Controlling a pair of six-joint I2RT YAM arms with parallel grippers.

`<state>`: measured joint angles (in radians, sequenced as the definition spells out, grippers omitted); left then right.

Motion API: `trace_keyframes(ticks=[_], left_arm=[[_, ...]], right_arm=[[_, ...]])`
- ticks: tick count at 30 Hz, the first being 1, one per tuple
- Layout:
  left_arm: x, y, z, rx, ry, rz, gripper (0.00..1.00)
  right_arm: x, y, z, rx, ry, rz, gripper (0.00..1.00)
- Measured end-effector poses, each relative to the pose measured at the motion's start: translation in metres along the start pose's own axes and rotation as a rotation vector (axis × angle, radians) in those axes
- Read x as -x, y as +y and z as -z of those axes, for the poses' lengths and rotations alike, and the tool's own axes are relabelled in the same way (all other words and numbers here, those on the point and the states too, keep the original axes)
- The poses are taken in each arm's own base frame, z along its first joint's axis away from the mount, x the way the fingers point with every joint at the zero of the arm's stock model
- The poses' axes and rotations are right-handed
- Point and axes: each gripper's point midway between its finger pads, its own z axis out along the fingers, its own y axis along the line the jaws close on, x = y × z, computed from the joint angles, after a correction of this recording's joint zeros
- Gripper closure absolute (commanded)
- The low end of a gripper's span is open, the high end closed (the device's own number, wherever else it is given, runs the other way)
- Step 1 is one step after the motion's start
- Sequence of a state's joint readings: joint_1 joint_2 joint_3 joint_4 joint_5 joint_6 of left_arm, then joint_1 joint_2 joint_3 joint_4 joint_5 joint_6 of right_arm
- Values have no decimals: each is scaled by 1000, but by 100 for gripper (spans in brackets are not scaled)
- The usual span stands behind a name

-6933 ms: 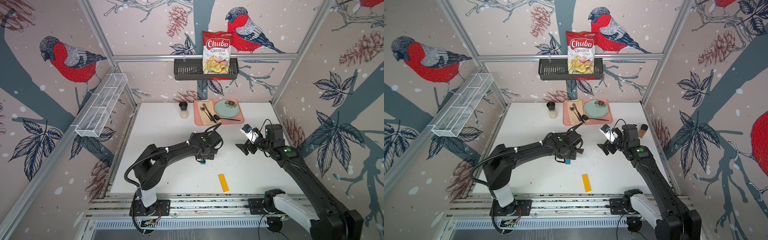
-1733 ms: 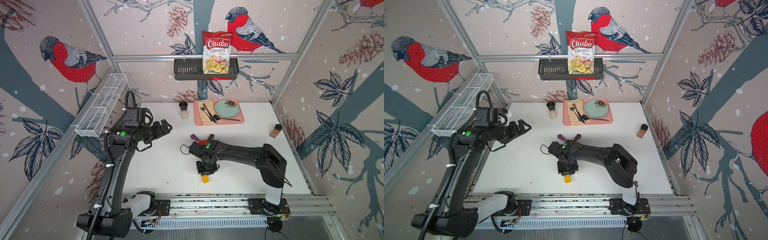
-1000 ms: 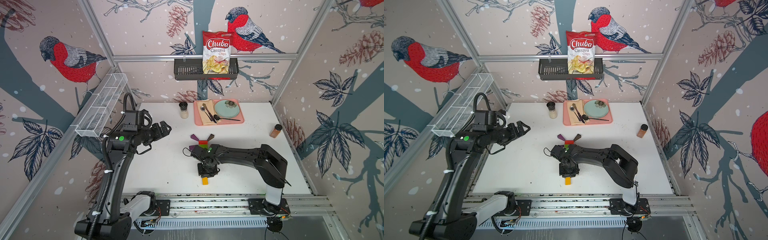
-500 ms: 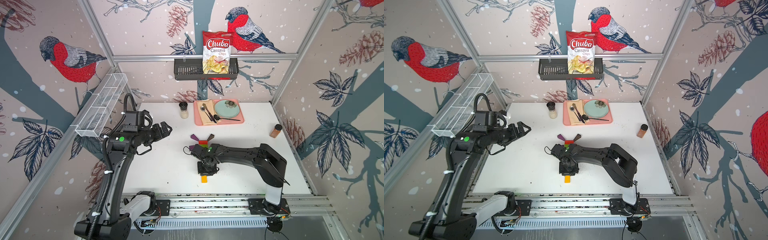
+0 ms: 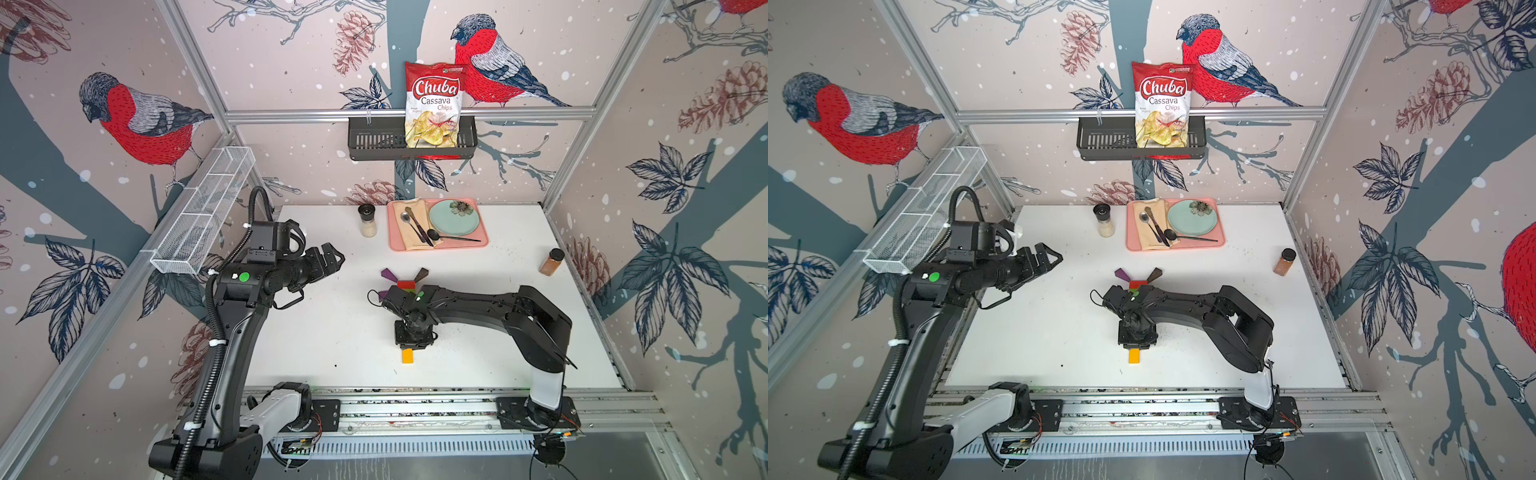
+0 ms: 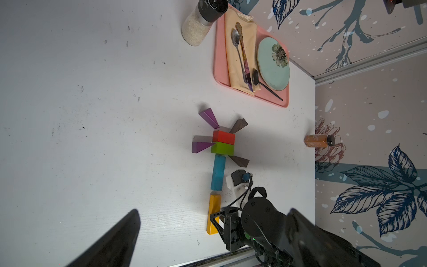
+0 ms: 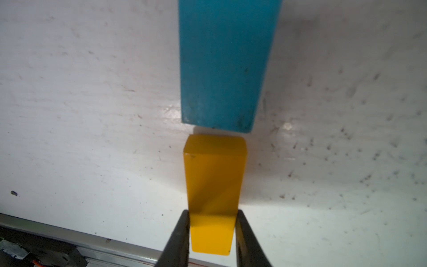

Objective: Assemble a small pinwheel with building blocks
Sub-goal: Assemble the building block at the center of the board.

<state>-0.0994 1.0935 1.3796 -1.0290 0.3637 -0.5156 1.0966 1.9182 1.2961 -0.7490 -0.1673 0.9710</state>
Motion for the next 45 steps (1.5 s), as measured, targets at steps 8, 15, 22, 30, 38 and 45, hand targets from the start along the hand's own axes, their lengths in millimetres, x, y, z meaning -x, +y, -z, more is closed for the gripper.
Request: trace_keyframes(ticks=[8,15,22,30,38,45], left_arm=[[0,0,0,0,-1,-1,2],[1,-1,0,-1,0,-2,3],[2,-1,0,-1,-1,-11,2],[1,-1,0,-1,0,-18,2],[1,-1,0,-1,0,-19,2],[1,-1,0,-2,-1,-20,2]], right_arm=[[4,1,0,2,-3,-7,77],[7,0,0,2,-8,-12,77],[9,0,1,3,-9,-16,77],[12,1,1,0,-12,-20,76],[14,1,1,-8,-11,-20,67],[19,-5,-3,-41,-36,-20,1]])
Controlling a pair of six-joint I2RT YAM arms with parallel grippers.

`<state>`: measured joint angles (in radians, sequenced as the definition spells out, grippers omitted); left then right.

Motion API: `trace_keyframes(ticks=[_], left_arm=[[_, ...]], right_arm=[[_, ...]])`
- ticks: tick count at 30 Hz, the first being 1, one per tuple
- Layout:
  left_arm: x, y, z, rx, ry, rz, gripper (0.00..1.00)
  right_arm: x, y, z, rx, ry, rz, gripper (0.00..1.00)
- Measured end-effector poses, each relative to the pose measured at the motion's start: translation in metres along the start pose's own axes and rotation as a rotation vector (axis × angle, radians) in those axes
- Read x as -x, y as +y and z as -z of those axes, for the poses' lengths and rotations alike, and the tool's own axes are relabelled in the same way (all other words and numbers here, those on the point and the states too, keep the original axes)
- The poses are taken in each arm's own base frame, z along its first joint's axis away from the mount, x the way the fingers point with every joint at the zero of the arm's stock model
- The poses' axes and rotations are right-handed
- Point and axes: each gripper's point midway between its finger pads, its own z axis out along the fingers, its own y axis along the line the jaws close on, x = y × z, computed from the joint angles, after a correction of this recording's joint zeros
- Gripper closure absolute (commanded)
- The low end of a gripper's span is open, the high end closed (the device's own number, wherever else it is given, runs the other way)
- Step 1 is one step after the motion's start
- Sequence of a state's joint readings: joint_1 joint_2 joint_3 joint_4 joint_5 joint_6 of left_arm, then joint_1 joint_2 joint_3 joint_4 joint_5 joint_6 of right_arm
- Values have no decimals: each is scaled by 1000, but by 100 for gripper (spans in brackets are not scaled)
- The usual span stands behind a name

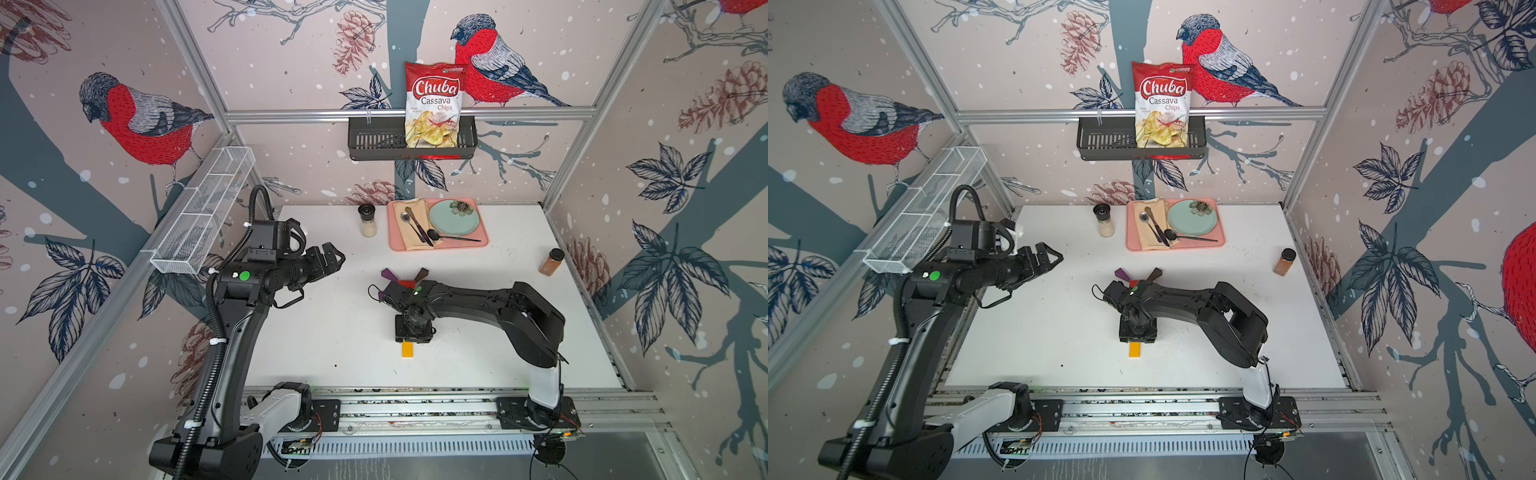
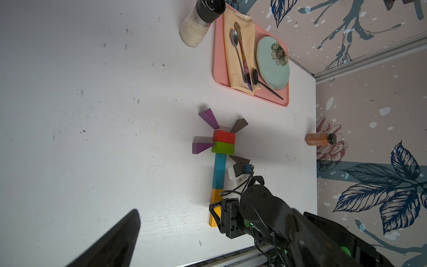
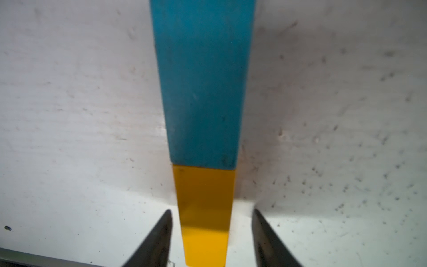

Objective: Assemble a small pinwheel with building blocks
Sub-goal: Assemble the building block at the center of the board, then reset both arms

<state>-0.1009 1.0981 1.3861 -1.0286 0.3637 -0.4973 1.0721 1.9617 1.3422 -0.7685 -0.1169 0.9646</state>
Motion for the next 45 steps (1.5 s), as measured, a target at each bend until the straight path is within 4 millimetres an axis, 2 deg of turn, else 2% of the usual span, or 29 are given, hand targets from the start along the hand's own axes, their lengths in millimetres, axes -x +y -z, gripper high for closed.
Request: trace_keyframes(ticks=[6,12,17,20,23,25,27,29,30,31,33,37,39,40,42,45], left_arm=[[0,-1,1,-2,-4,-2,3],[0,-2,5,-7,-15,-6,2],[-1,-1,7,-9,-28,-7,2],[1,-3,10,-14,-45,-17,2],[6,-2,10,-7,-67,-30,2],[11,-5,8,-19,-91,-46,2],[17,-1,2,-9,-126,-71,3],[22,6,-9,0,-166,-91,2],[25,12,-17,11,-191,-119,2],[25,19,-27,23,-211,-147,2],[26,36,-47,53,-258,-214,2],[13,89,-89,188,-328,-334,2],[8,112,-106,254,-353,-373,3],[7,124,-113,293,-363,-382,2],[7,142,-125,345,-391,-376,2],[0,164,-143,386,-414,-373,2]], right_arm=[[4,1,5,2,-27,16,1],[14,11,29,45,-94,33,1],[25,8,47,53,-135,37,1],[45,15,85,70,-232,46,1],[68,9,144,90,-378,46,1],[91,-19,185,86,-494,9,1],[111,-61,213,79,-594,-39,1],[128,-107,226,76,-675,-83,1],[137,-137,227,67,-717,-108,1],[143,-162,225,62,-761,-119,1],[145,-193,215,49,-839,-65,1],[147,-240,178,-74,-995,130,1],[150,-271,165,-138,-1022,122,1],[152,-286,165,-159,-1055,100,1],[152,-305,163,-175,-1124,83,1],[134,-313,145,-143,-1202,93,1]])
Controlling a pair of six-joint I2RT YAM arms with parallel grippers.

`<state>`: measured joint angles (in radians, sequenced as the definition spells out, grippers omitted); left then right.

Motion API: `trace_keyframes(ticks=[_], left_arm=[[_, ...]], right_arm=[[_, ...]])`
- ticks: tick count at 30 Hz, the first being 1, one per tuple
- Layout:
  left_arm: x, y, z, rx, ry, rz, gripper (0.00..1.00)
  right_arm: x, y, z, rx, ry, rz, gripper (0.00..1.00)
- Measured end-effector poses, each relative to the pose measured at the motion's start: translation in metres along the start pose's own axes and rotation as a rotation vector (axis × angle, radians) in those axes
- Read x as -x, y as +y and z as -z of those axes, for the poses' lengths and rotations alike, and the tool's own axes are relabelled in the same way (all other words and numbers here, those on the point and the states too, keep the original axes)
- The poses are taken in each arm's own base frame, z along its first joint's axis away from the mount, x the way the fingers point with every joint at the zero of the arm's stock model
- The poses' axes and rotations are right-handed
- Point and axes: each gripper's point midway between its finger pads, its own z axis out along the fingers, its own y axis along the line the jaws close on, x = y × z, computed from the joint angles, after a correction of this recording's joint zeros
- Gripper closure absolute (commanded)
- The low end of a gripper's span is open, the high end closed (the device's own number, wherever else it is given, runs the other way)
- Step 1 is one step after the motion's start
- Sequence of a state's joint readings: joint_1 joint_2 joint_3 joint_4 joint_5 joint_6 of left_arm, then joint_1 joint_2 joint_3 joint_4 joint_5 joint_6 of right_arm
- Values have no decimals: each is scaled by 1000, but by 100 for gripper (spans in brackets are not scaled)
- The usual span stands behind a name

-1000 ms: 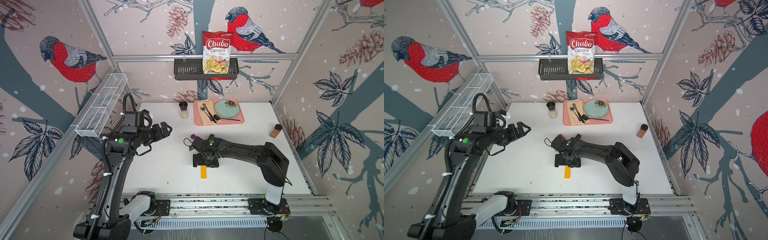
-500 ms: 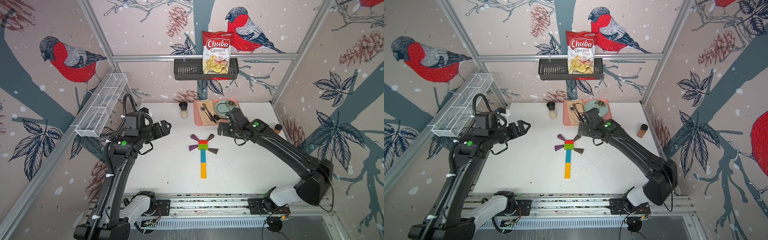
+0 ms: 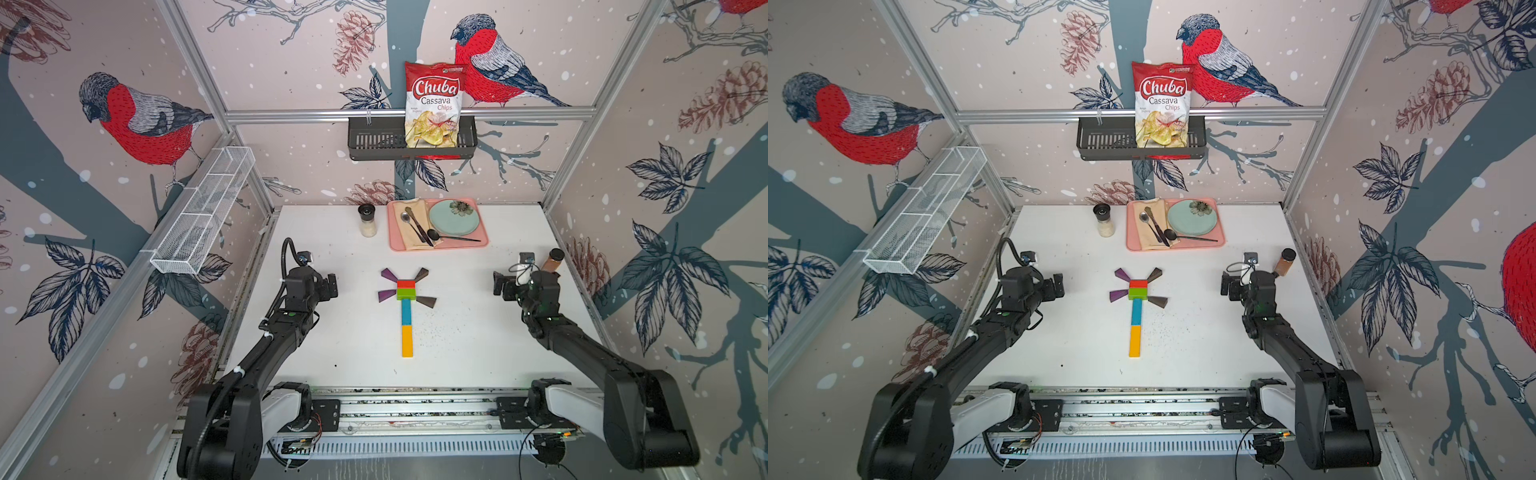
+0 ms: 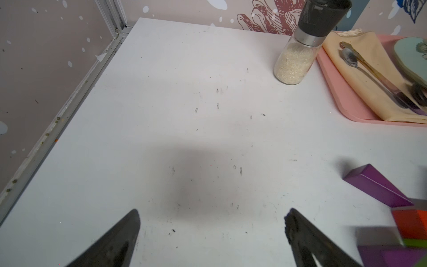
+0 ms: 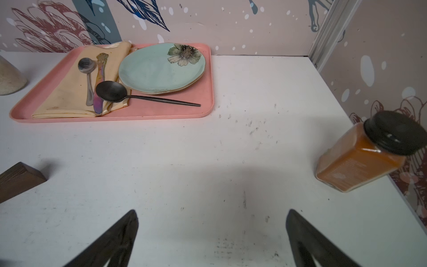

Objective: Assemble a small pinwheel with building blocks
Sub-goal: Reset both arms

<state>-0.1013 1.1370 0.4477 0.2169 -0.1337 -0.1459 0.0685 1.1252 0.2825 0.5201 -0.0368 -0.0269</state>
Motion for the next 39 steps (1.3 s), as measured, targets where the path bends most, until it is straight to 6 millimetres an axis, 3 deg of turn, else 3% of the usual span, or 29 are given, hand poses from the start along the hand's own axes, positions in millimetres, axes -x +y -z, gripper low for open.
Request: trace_keyframes(ticks=[3,4,6,11,15,17,20,24,28,32,39], left_arm=[[-25,14,-4,53,-57,17,3],[-35,21,-3,78,-71,29,3],[-43,30,-3,119,-73,39,2],[-3,24,-10,100,-231,33,2],[17,14,-20,60,-286,-30,2],[12,17,-22,61,-309,-39,3],[-14,23,-34,75,-255,-62,2],[14,25,-30,91,-348,-41,2],[19,25,-28,96,-360,-39,2],[14,20,-24,80,-356,-54,2],[27,21,-28,82,-381,-46,2]], right_arm=[[-30,-5,10,0,-29,-15,0],[-30,-2,11,19,-37,-12,0],[-8,2,12,50,-140,4,0],[6,-12,-6,37,-204,-11,1],[-3,-33,-16,-11,-203,-86,1],[2,-30,-17,3,-218,-80,1],[16,-27,-18,11,-259,-69,1],[19,-20,-19,-46,-265,-64,0],[20,-50,-18,-233,-266,-135,1],[21,-46,-21,-207,-258,-122,1],[20,-45,-22,-192,-250,-104,0]])
